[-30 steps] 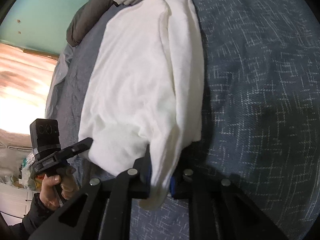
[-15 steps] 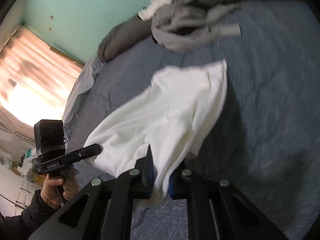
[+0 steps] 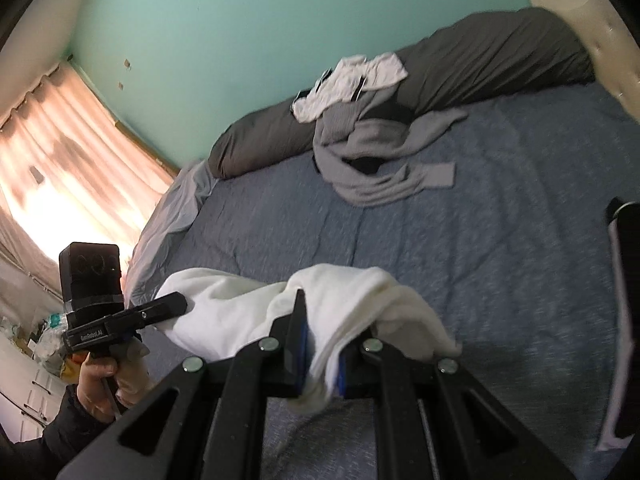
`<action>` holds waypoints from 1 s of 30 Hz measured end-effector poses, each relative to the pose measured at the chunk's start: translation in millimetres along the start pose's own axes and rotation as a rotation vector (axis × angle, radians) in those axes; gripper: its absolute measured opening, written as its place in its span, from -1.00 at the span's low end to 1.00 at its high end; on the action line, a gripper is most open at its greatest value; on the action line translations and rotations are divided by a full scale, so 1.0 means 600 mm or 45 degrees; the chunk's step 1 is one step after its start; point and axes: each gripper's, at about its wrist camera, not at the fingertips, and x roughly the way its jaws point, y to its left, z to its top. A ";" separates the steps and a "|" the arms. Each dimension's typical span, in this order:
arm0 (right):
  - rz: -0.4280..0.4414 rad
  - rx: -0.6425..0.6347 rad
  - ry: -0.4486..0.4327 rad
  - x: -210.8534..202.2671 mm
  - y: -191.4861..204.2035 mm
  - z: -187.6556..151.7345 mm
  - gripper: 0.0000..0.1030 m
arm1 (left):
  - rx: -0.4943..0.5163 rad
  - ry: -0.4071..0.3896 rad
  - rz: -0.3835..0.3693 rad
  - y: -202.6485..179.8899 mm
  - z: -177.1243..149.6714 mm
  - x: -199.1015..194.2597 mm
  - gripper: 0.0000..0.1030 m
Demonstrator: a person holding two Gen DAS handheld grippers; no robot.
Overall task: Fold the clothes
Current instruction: 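Close both grippers on the folded white shirt and lift it off the bedspread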
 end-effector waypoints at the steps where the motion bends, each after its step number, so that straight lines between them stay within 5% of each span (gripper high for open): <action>1: -0.008 -0.002 -0.010 -0.015 -0.002 0.007 -0.81 | 0.007 0.000 -0.012 -0.014 0.005 0.005 -0.33; 15: -0.186 -0.119 -0.123 -0.220 -0.069 0.098 -0.81 | 0.137 0.013 -0.113 -0.210 0.071 0.137 -0.33; 30: -0.307 -0.095 -0.235 -0.352 -0.227 0.185 -0.81 | 0.213 0.044 -0.174 -0.375 0.183 0.326 -0.33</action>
